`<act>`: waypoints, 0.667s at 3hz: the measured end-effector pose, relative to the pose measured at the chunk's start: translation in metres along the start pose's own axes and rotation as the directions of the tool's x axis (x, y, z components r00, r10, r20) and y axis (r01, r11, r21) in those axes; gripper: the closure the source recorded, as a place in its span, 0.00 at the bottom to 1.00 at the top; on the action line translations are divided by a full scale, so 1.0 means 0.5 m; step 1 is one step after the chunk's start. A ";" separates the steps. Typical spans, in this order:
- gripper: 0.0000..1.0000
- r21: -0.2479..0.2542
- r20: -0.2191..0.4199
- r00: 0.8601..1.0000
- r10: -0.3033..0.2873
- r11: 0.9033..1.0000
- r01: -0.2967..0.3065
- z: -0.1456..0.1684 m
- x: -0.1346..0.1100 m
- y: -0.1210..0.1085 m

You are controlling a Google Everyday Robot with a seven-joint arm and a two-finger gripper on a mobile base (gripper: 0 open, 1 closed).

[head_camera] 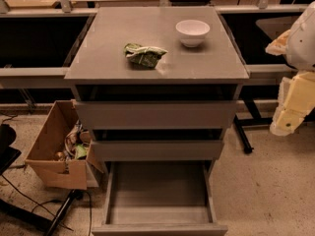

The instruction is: Close bottom drawer

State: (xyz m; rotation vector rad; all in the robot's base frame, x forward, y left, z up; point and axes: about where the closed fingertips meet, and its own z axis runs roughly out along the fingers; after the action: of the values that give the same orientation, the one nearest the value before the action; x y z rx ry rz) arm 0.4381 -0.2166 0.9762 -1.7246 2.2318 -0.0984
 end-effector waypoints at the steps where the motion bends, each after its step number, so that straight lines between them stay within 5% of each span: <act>1: 0.00 0.000 0.000 1.000 0.000 1.000 0.000 0.000 0.000 0.000; 2: 0.00 -0.024 -0.017 1.000 -0.002 1.000 0.002 0.053 0.000 0.034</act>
Offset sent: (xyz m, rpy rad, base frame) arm -0.0369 0.0348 -0.1373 -0.0517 0.1430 0.0125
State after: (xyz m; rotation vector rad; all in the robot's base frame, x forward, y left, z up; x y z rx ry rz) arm 0.4301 -0.2087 0.9469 -1.7448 2.2524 -0.0880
